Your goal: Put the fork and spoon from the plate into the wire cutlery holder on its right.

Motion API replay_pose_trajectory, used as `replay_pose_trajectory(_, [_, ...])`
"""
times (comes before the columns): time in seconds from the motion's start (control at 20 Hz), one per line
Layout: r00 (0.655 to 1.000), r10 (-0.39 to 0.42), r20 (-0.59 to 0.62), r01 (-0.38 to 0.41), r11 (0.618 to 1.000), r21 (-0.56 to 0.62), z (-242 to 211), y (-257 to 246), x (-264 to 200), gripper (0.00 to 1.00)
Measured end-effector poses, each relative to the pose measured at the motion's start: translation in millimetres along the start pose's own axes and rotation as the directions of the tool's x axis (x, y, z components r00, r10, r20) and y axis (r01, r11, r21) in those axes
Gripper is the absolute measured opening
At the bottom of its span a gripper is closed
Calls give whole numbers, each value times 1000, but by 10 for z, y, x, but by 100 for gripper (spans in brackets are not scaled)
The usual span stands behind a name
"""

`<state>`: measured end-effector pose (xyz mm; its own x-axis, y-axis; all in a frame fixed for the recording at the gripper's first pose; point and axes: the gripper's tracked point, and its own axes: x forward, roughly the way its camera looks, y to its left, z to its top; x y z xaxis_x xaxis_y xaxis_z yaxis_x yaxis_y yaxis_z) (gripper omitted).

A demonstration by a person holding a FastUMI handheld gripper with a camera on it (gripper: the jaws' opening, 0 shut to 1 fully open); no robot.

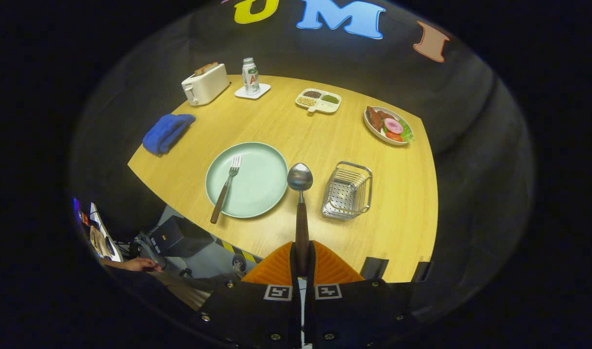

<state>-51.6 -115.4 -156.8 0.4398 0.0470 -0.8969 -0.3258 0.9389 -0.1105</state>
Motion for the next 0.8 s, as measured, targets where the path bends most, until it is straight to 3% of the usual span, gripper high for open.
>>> replay_pose_trajectory(0.3, [995,-71,-69,72,997,4,-73,-481,-74,3])
replay_pose_trajectory(0.8, [981,-95,-169,92,995,-24,-107,-556,288,3])
